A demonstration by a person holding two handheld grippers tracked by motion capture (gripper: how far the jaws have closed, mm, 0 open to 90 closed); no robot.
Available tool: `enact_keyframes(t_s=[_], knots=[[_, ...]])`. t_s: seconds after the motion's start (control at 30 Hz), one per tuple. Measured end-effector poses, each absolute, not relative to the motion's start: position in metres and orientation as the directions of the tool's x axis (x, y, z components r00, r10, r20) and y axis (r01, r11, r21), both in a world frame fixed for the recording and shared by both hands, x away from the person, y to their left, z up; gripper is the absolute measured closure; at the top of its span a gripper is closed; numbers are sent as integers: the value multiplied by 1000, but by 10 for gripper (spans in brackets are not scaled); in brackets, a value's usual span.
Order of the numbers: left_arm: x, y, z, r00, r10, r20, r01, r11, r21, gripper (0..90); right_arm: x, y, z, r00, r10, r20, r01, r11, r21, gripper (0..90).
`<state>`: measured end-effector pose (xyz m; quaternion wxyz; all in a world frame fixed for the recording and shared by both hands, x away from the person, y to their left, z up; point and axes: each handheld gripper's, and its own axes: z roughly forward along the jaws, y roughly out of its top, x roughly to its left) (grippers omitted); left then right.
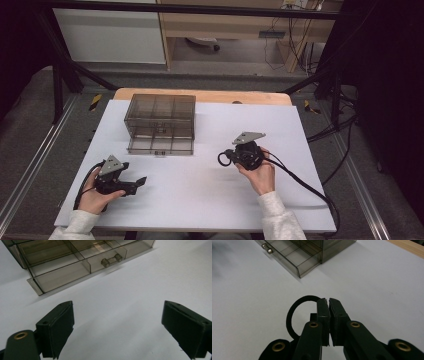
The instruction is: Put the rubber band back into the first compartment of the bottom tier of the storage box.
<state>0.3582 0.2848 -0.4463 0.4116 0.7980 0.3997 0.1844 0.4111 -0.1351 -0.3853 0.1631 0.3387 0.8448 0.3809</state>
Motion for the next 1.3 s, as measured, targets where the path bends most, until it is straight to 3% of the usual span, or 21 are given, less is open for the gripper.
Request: enact_keyframes(t_s=[1.3], knots=[[357, 285, -445, 616, 787, -33, 481, -343, 807, 104, 422, -68, -379, -779, 628, -3, 396, 495, 774, 874]])
